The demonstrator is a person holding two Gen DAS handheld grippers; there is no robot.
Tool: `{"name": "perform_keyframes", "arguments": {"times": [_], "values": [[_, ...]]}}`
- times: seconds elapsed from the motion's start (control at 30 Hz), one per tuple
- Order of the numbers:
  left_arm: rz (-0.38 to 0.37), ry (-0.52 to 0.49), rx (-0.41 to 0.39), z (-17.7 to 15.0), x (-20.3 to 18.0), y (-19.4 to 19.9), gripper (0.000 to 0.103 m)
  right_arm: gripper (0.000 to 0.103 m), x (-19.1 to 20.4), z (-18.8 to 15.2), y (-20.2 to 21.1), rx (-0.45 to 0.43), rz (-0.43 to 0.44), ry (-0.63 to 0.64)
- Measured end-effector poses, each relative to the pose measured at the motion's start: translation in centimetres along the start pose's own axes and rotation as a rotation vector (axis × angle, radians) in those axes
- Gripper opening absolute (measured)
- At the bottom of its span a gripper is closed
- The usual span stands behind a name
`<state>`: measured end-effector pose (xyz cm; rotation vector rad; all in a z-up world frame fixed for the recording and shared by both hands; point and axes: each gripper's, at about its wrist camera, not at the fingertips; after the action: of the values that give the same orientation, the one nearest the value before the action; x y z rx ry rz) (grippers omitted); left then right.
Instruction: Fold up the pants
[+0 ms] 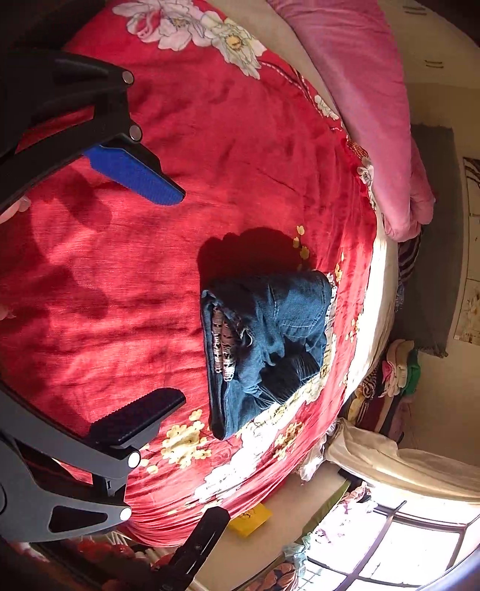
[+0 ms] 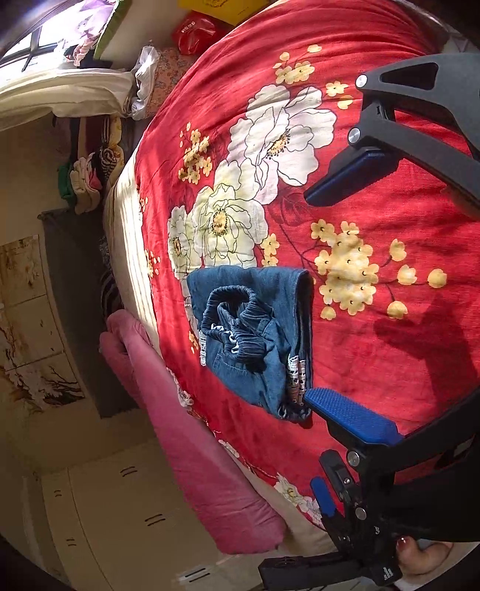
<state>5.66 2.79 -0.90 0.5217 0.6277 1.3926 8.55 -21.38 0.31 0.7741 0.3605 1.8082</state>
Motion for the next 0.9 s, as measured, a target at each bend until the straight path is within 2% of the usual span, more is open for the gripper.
{"name": "perform_keyframes", "arguments": {"times": [0.23,0.43,0.9], "values": [[0.022,-0.011,0.025,-2.1,0.1,-0.2,0.093,0.098,-0.2,-2.0,-0.1,0.038,-0.019,-0.004],[0.008,-0.031,0.041,-2.8,-0.4,-0.6,0.093,0.098,0.0,-3.3,-0.3,0.058,-0.026,-0.003],[0.000,-0.032,0.045,-3.0,-0.5,-0.8,0.093,0.098,-0.5,-3.5,-0.2,0.065,-0.034,-0.012]]}}
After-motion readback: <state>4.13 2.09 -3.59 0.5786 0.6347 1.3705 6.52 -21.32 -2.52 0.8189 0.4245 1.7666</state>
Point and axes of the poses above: each gripper's, at about its wrist camera, not at the fingertips, and y roughly against the way its jaws point, x to its left, z to its top, and after that the axes turned 6 degrees about -y, right-handed
